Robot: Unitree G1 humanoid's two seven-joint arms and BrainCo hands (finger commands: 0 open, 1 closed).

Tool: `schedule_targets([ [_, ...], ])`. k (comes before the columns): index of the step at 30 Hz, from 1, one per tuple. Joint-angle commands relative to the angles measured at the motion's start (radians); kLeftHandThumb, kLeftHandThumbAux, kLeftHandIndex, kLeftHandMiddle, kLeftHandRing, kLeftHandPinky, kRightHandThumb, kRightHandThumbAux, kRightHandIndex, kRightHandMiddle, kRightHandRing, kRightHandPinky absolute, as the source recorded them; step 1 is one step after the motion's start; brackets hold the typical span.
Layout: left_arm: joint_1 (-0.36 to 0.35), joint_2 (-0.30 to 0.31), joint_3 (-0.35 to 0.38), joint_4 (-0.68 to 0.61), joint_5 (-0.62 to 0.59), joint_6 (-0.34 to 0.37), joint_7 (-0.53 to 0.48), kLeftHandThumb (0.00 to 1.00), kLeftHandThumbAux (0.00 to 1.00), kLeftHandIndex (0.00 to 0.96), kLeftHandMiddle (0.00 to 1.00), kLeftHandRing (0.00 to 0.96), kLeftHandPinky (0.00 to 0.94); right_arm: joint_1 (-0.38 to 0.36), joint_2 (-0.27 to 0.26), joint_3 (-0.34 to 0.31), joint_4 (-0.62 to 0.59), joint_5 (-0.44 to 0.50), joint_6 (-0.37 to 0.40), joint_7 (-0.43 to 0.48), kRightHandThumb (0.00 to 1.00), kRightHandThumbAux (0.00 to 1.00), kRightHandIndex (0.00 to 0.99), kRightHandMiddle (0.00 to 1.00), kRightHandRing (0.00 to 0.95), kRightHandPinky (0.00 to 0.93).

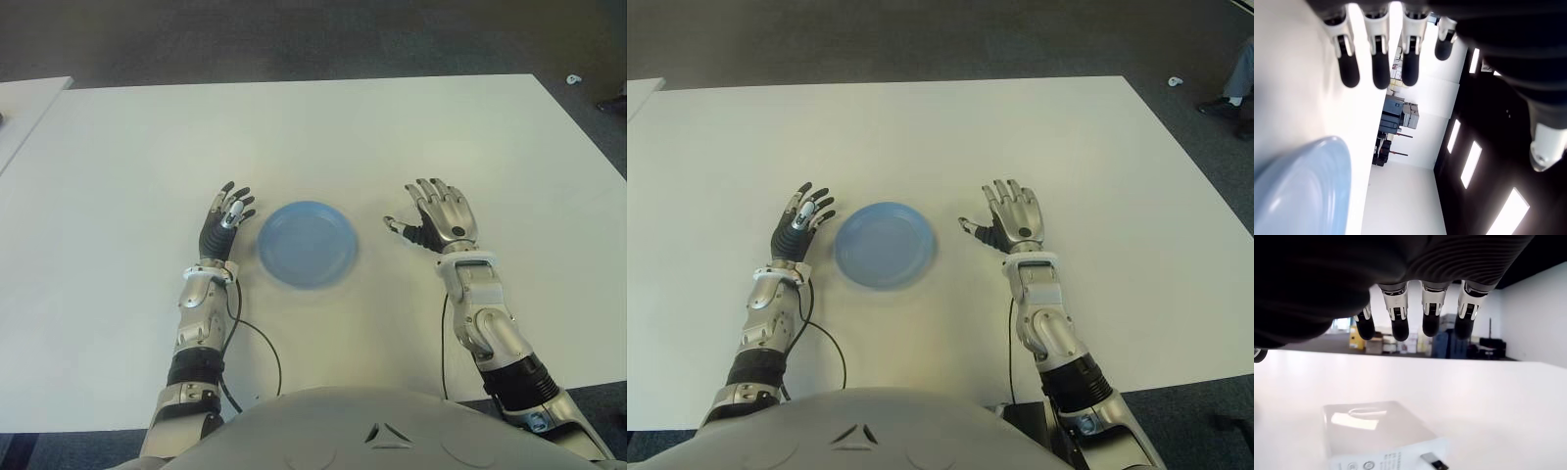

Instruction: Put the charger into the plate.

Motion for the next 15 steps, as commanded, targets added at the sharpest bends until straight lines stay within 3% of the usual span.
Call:
schedule_targets([
  [1,0.004,0.009,0.007,0.024,0.003,0.006,-0.009,0.0,0.503,0.084,0.189,0.207,0.236,0.012,-0.002,-0.006,0.009,-0.018,0.013,0.006,0.326,0.108,0.0,0.0,0.0,0.0],
  [15,0.002,0.017,0.011,0.027,0.0,0.008,-0.011,0.0,0.506,0.089,0.191,0.211,0.237,0.011,0.001,-0.022,-0.003,-0.027,0.036,0.066,0.32,0.123,0.0,0.0,0.0,0.0],
])
